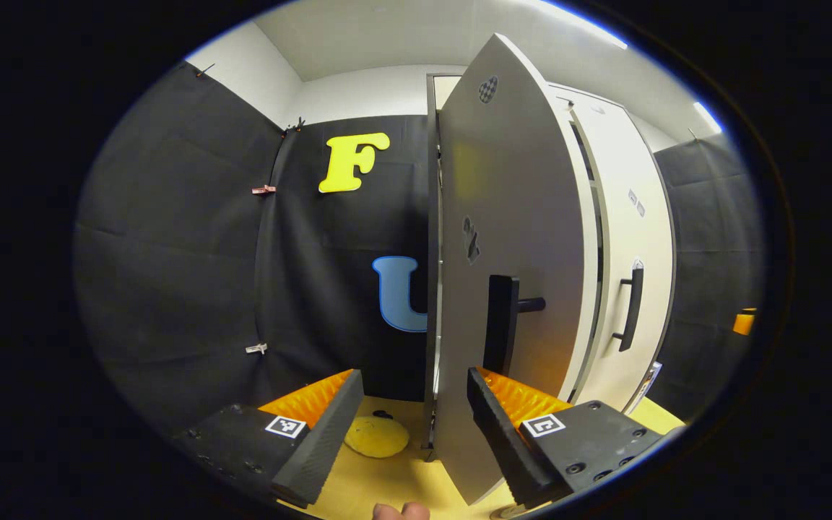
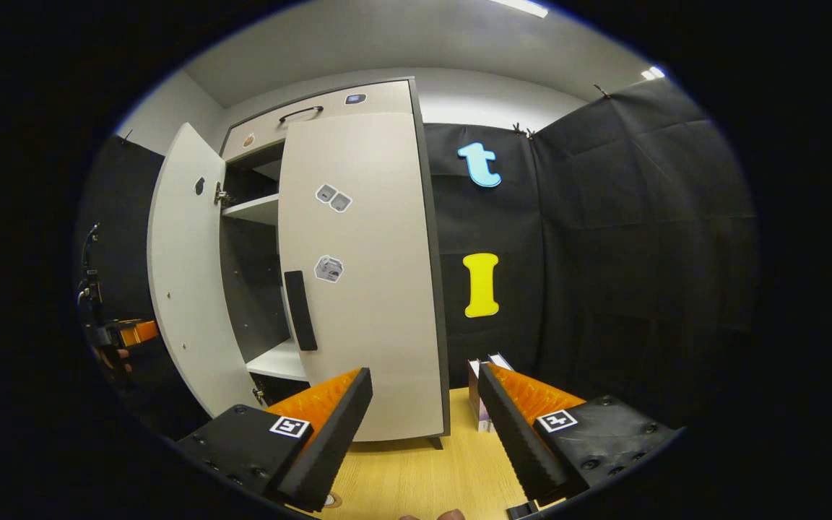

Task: Grasp the bottle in the cabinet with the left hand and place it on the coaster, then close the right door with the right hand and the left door with the left hand.

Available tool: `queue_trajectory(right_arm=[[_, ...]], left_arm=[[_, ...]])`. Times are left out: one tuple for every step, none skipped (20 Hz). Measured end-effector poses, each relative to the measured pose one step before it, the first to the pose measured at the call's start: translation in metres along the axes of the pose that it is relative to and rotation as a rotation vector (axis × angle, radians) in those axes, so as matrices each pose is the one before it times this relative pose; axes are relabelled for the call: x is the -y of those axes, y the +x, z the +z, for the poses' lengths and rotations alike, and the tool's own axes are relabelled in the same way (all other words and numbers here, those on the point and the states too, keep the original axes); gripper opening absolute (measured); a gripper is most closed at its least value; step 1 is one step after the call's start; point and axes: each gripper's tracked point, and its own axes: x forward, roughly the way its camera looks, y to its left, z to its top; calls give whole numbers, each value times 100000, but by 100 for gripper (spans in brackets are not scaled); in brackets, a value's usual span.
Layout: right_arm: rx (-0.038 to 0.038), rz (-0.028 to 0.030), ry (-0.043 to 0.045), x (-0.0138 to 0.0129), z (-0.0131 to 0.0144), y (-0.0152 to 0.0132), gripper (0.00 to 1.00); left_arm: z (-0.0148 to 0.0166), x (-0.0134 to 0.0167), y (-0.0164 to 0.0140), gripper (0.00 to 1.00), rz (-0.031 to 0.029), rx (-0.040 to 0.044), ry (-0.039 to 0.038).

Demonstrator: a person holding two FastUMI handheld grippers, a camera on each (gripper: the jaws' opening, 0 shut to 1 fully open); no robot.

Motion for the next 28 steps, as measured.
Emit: queue_trajectory(right_arm=[[-35,148,278,-30,89,-19,98],[-121,207,182,34,-4,26,98],[-101,60,-64,11,-17,-51,98],[-114,123,-135,59,-97,-53,98],[-5,-3,-152,30,-4,10,98],[-42,-18,-51,79,-1,-91,98],[-94,8,112,88,49,-89,98],[-13,-150,188,180,-89,32,98],[79,-353,176,272,60,-55,98],[22,-340,347,260,137,-109,98],[81,-313,442,261,-15,-6,98],[154,-234,330,14,-99,-48,98],[112,-273,2,86,24,-54,98],[62,-266,-236,194,23,-8,98],[49,-308,-278,194,24,-106,98],[23,-368,-119,296,-9,-125,98],[-96,-258,126,159,-18,-108,98],[58,-253,290,159,41,-221,98],[112,-179,228,81,97,-80,98],[151,-83,87,93,15,29,98],[57,-104,11,68,56,43,98],[31,0,30,87,54,-49,98],[-20,-5,3,66,21,56,98],[-87,86,-22,-53,-3,-50,98],[-143,256,-102,-65,-33,-12,98],[-89,149,-189,-6,-85,26,98],[4,181,-208,-28,55,102,98],[-58,191,-113,-75,-66,42,98]], left_arm=[[21,203,-43,93,225,-165,-61],[-35,290,-126,92,104,-141,-60],[-2,327,-58,92,-126,-100,-225],[-90,422,-47,92,-410,-158,-270],[16,495,43,92,-775,-178,-288],[18,535,51,92,-1188,-110,-164],[43,640,158,92,-1343,-36,-89],[-56,769,91,94,-1310,-2,-35],[11,729,286,94,-1368,228,52],[-10,848,182,92,-1413,331,106],[-114,868,278,92,-1014,-168,242],[-275,826,324,92,-930,-460,356],[-291,1031,379,94,-1060,-280,438],[-202,1012,399,92,-1493,-174,349],[-149,1171,540,94,-1765,-244,427],[-71,1193,668,94,-1647,-132,594],[-6,940,697,94,-812,-8,817],[-32,717,607,92,41,361,1020],[91,638,591,92,89,377,777],[-110,561,384,92,61,18,96],[-14,456,429,92,3,38,-615],[-97,364,394,94,-84,-70,-977],[-4,301,439,94,-217,-88,-1162],[-91,251,246,94,-389,-158,-1340],[-8,251,348,92,-245,-117,-1164],[-94,262,298,92,-150,-108,-759],[106,299,450,92,-57,-160,50],[-67,65,62,92,80,-40,670]])
